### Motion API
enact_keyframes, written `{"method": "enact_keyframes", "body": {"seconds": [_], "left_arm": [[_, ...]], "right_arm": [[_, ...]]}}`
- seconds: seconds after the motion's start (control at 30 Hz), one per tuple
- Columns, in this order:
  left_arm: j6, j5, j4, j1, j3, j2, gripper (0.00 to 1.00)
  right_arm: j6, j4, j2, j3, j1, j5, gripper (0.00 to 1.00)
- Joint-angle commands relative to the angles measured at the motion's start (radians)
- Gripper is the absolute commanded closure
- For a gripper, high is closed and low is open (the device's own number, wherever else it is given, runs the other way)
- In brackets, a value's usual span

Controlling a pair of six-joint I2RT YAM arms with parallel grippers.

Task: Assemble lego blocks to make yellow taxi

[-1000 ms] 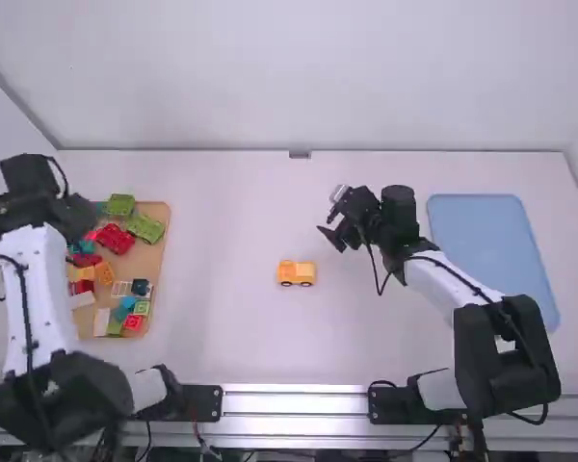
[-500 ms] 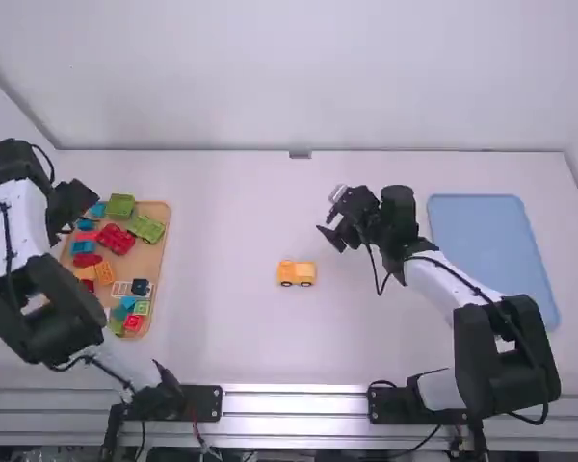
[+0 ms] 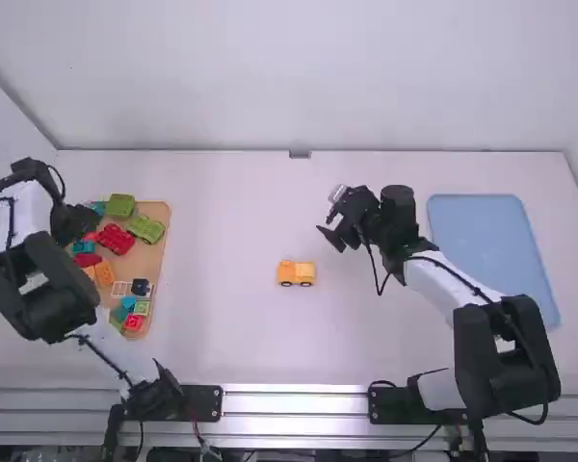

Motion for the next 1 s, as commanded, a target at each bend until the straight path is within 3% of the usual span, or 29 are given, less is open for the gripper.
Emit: {"method": "enact_keyframes", "body": {"seconds": [0.0,0.1,0.3,0.33,0.37,0.43,0.5,0.97], "left_arm": [[-0.011,-0.021,-0.019,0.039,-0.004,0.043,0.01],[-0.033,-0.006,-0.023,0.068,-0.006,0.072,0.01],[-0.058,0.023,0.042,0.093,-0.059,0.075,0.16],[-0.080,0.019,0.066,0.093,-0.082,0.075,0.32],[-0.091,0.020,0.078,0.093,-0.094,0.075,0.38],[-0.109,0.023,0.093,0.092,-0.113,0.075,0.39],[-0.140,0.023,0.123,0.091,-0.135,0.075,0.46],[-0.264,0.056,0.260,0.091,-0.225,0.075,0.56]], "right_arm": [[0.003,0.000,-0.026,-0.011,-0.002,-0.006,0.02],[0.004,-0.004,-0.026,-0.011,-0.002,-0.005,0.02],[0.003,-0.006,-0.026,-0.011,0.008,-0.005,0.02],[0.003,-0.007,-0.026,-0.011,0.005,-0.005,0.02],[0.003,-0.008,-0.026,-0.011,0.003,-0.005,0.02],[0.003,-0.008,-0.026,-0.011,0.003,-0.005,0.02],[0.003,-0.008,-0.026,-0.011,0.003,-0.005,0.02],[0.003,-0.010,-0.026,-0.011,-0.003,-0.005,0.02]]}}
